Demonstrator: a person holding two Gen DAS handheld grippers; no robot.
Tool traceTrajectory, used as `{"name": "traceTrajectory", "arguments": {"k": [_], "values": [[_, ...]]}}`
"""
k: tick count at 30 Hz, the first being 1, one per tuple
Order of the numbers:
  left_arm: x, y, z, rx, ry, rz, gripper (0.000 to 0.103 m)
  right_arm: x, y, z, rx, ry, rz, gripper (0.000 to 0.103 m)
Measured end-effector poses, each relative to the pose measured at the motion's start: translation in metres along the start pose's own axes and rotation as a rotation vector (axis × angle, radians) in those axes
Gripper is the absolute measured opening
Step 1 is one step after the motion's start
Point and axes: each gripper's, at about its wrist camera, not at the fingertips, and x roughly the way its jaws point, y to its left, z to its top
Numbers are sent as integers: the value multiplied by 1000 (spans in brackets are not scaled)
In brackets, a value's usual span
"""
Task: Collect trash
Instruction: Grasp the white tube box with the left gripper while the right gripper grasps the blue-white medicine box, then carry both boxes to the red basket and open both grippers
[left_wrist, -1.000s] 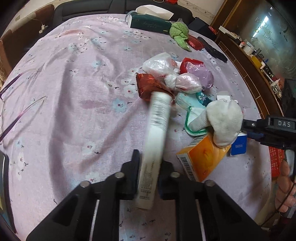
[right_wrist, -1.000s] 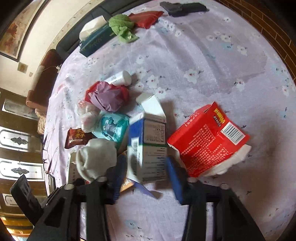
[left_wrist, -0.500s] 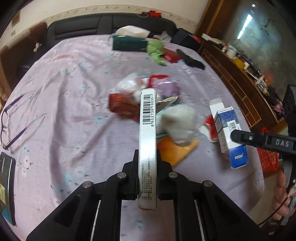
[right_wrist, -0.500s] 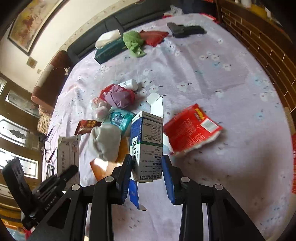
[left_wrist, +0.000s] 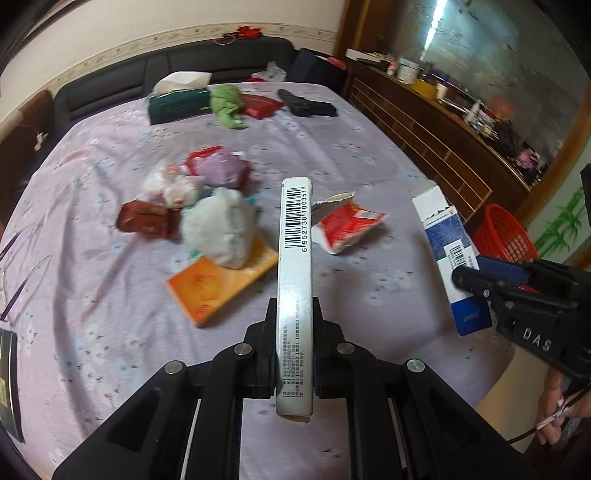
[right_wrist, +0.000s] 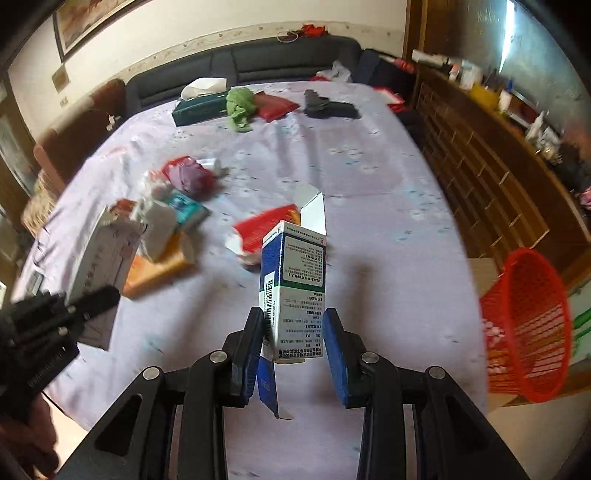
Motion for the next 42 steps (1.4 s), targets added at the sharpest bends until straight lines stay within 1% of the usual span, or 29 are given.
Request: {"name": "traceTrajectory", "arguments": {"k": [9, 14, 27, 42], "values": [[3, -45, 3, 56, 4, -35, 12, -18, -35, -21, 29, -14, -39, 35], [6, -60, 5, 71, 7, -39, 12, -24, -46, -27, 33, -23, -53, 35], [11, -87, 13, 99, 5, -52, 12, -29, -67, -31, 23, -30, -77, 35], [11, -98, 16, 110, 3, -59, 12, -33, -74, -30, 20, -38, -91, 35]]}}
